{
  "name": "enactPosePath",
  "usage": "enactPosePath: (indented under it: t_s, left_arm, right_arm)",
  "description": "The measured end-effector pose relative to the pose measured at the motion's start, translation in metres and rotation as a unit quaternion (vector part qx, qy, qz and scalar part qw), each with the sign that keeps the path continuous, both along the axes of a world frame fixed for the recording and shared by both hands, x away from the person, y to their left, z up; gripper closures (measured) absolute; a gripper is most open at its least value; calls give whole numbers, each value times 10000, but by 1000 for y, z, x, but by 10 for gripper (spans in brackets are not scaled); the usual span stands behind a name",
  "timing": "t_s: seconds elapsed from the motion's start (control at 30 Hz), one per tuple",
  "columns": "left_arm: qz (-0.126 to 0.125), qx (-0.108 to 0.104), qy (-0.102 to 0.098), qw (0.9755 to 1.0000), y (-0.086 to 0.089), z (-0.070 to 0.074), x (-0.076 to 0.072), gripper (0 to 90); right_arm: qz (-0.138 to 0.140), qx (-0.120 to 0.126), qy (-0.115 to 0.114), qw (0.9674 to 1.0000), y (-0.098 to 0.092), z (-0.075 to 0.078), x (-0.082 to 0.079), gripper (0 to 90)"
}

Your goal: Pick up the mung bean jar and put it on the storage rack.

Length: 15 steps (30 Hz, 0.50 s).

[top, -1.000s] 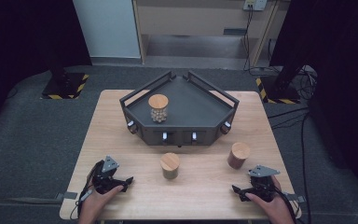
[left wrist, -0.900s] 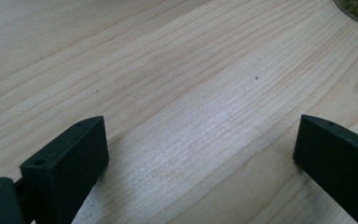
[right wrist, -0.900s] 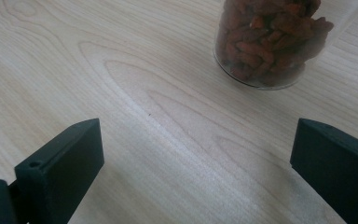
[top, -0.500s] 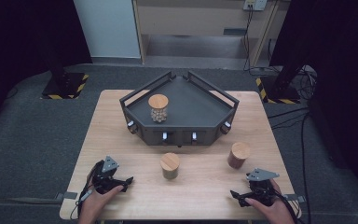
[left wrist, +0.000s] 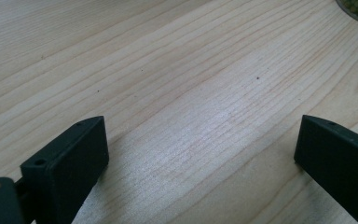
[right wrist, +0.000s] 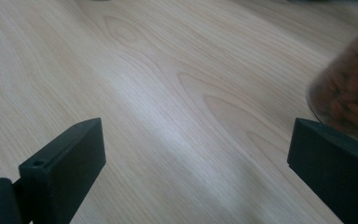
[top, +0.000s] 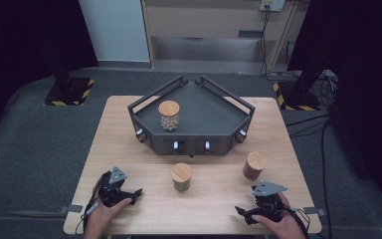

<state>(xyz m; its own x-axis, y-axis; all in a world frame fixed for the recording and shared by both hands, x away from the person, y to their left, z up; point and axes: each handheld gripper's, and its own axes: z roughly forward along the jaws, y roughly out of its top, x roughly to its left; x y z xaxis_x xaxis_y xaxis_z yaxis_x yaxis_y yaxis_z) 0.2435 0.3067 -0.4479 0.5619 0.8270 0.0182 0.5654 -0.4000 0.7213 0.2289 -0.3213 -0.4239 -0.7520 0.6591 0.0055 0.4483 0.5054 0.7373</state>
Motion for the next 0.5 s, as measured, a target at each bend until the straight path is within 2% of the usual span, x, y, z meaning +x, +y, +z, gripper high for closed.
enactPosePath:
  t_s: [0.5]
  left_arm:
    - [1,-6,13,10000,0,0,1,13]
  right_arm:
    - [353,36,-62,9994,33,1,12,50]
